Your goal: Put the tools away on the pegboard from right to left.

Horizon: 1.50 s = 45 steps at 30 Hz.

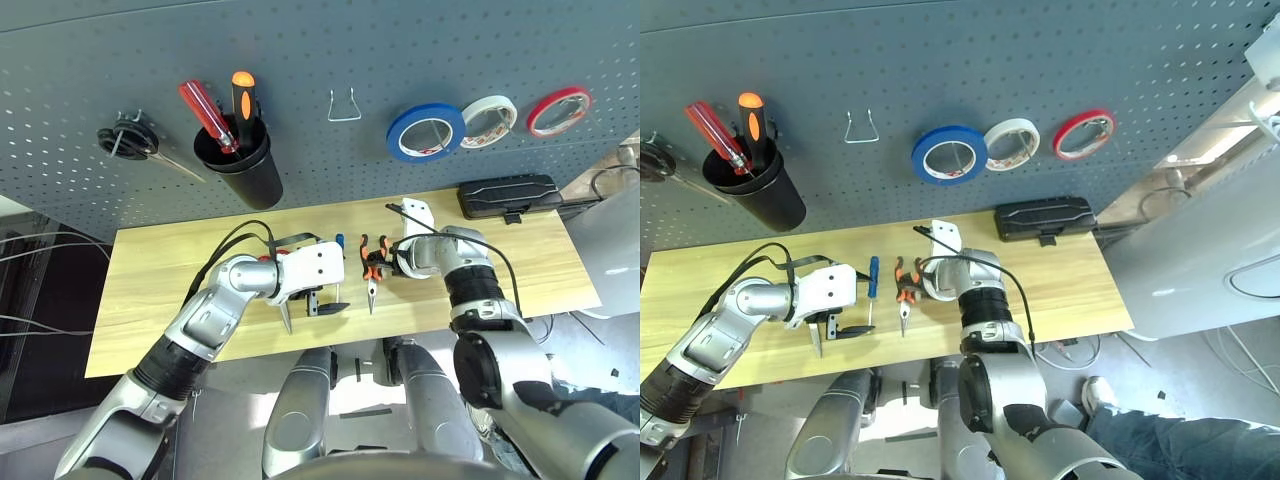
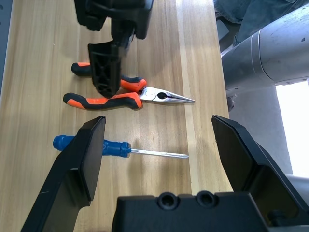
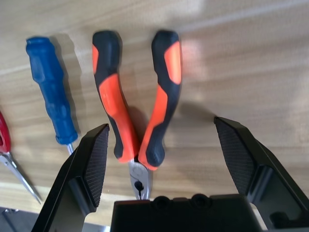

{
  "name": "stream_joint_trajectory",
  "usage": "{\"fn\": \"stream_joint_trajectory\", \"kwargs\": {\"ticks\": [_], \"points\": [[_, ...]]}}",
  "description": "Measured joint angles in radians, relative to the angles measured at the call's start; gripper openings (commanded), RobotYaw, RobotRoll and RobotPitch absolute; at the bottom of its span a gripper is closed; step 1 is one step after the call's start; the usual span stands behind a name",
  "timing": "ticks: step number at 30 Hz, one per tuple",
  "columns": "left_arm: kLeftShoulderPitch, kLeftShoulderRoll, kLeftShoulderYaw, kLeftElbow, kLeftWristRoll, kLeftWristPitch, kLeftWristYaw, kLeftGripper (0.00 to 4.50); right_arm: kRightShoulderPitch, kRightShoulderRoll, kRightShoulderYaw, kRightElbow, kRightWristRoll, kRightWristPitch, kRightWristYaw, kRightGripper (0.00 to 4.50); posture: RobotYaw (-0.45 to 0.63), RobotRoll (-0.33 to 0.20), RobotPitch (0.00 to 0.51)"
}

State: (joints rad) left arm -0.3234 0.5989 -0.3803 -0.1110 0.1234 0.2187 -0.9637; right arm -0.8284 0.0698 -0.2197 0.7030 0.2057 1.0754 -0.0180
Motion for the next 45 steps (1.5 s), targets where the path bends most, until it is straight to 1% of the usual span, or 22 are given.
{"fn": "stream_joint_trajectory", "kwargs": {"ticks": [5, 12, 14, 16, 19, 21, 28, 30, 31, 34, 35, 38, 41, 43, 45], "points": [[0.001, -0.008, 0.000, -0.002, 0.000, 0.020, 0.009, 4.50, -0.029, 0.002, 0.018, 0.056, 0.000, -0.020, -0.006, 4.49, 0.14, 0.000, 0.360], [0.008, -0.008, -0.001, -0.002, 0.001, 0.035, 0.014, 4.50, -0.085, 0.008, 0.070, 0.134, -0.005, 0.023, -0.006, 4.49, 0.15, 0.000, 0.339], [0.007, -0.010, -0.001, -0.002, 0.001, 0.038, 0.016, 4.50, -0.104, 0.012, 0.087, 0.165, -0.006, 0.026, 0.004, 4.11, 0.15, 0.000, 0.334], [0.006, -0.011, -0.001, -0.002, 0.001, 0.039, 0.020, 4.50, -0.120, 0.015, 0.090, 0.203, -0.006, 0.021, 0.012, 3.55, 0.15, 0.000, 0.331], [0.004, -0.012, -0.001, 0.000, 0.001, 0.039, 0.025, 4.50, -0.138, 0.018, 0.089, 0.251, -0.007, 0.000, 0.013, 2.38, 0.14, 0.000, 0.325], [0.003, -0.012, -0.001, 0.004, 0.001, 0.039, 0.026, 4.50, -0.142, 0.018, 0.090, 0.272, -0.006, -0.017, 0.023, 1.80, 0.14, 0.000, 0.319], [0.004, -0.021, 0.012, 0.027, -0.002, 0.019, 0.050, 4.50, -0.147, 0.016, 0.148, 0.267, -0.020, -0.009, 0.087, 1.76, 0.11, 0.000, 0.303], [0.005, -0.028, 0.026, 0.032, -0.006, 0.007, 0.072, 4.50, -0.132, 0.007, 0.192, 0.209, -0.025, 0.026, 0.134, 1.64, 0.10, 0.000, 0.299], [0.007, -0.031, 0.037, 0.033, -0.007, 0.000, 0.085, 4.50, -0.117, -0.006, 0.216, 0.174, -0.025, 0.043, 0.161, 1.35, 0.10, 0.000, 0.294], [0.022, -0.047, 0.091, 0.035, -0.020, -0.035, 0.142, 4.50, -0.040, -0.086, 0.340, 0.005, -0.021, 0.108, 0.298, 0.40, 0.09, 0.000, 0.284], [0.031, -0.052, 0.109, 0.036, -0.025, -0.054, 0.163, 4.50, -0.012, -0.121, 0.372, -0.060, -0.014, 0.136, 0.339, 0.39, 0.09, 0.000, 0.284], [0.064, -0.076, 0.158, 0.038, -0.048, -0.126, 0.217, 4.50, 0.060, -0.213, 0.411, -0.244, 0.018, 0.186, 0.431, 0.39, 0.08, 0.000, 0.274], [0.100, -0.105, 0.208, 0.036, -0.085, -0.226, 0.261, 4.50, 0.110, -0.309, 0.480, -0.432, 0.022, 0.125, 0.516, 0.39, 0.07, 0.000, 0.270], [0.119, -0.108, 0.226, 0.035, -0.095, -0.279, 0.279, 4.50, 0.139, -0.344, 0.500, -0.521, 0.023, 0.082, 0.550, 0.39, 0.06, 0.000, 0.268], [0.143, -0.108, 0.241, 0.034, -0.099, -0.319, 0.290, 4.50, 0.160, -0.353, 0.500, -0.578, 0.028, 0.076, 0.563, 0.39, 0.05, 0.000, 0.266]]}}
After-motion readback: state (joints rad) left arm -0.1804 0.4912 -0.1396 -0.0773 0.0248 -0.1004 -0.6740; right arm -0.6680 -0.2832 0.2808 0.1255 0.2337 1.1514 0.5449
